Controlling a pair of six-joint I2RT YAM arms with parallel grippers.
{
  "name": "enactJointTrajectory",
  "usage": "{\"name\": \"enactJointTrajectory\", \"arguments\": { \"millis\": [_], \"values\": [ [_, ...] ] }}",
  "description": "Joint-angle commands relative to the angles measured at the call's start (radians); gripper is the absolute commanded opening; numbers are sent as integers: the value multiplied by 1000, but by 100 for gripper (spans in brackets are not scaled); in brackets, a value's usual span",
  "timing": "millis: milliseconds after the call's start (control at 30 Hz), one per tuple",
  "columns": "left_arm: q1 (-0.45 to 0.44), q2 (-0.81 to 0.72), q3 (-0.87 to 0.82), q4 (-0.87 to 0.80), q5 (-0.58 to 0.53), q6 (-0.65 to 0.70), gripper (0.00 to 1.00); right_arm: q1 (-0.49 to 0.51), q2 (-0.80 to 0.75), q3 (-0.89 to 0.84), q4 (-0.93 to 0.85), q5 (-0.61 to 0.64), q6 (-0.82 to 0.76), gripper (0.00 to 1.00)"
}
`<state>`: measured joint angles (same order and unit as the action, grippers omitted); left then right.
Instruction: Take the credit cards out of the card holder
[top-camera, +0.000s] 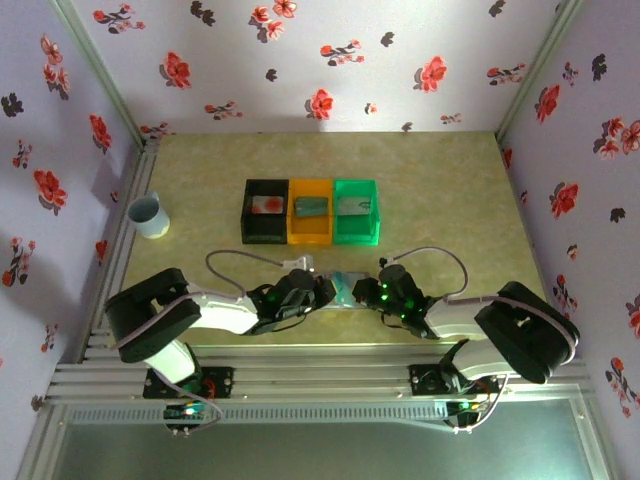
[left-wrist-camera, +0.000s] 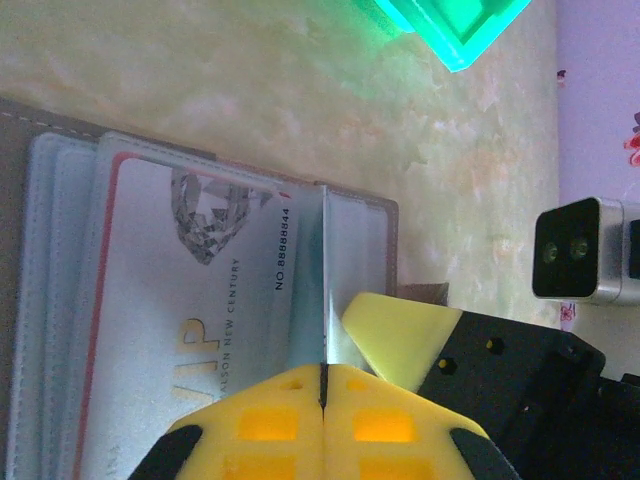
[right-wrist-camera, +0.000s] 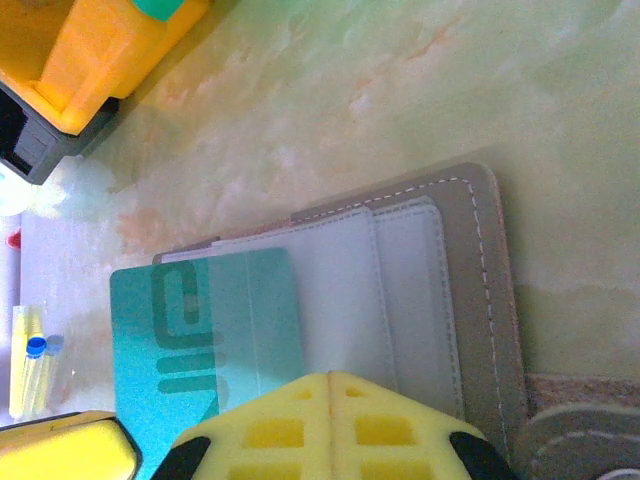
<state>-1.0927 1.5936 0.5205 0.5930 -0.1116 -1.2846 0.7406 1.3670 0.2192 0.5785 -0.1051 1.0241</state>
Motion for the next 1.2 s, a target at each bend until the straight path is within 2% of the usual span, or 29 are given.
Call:
{"name": "enactJointTrajectory", "arguments": {
  "millis": [0,300,633,867,1033,1167],
  "values": [
    [9,-38,-20,25,-5,28,0,5,-4,0,-112,2,-22,0],
    [25,-115,-34,-51,-5,58,0,4,-61,19,-188,7,-50,0],
    [51,-306,-40,-280,-21,155,0,5,-106,81,-270,-45,-115,1],
    [89,-496,-21,-540,29,268,0,0,-220,170,-448,-49,-212,21],
    [128,-615,23,-772,136,384,0,-4,-323,240,-594,-76,-315,37],
    [152,-680,65,-932,227,464,0,-8,-396,286,-671,-114,-397,44]
  ]
}}
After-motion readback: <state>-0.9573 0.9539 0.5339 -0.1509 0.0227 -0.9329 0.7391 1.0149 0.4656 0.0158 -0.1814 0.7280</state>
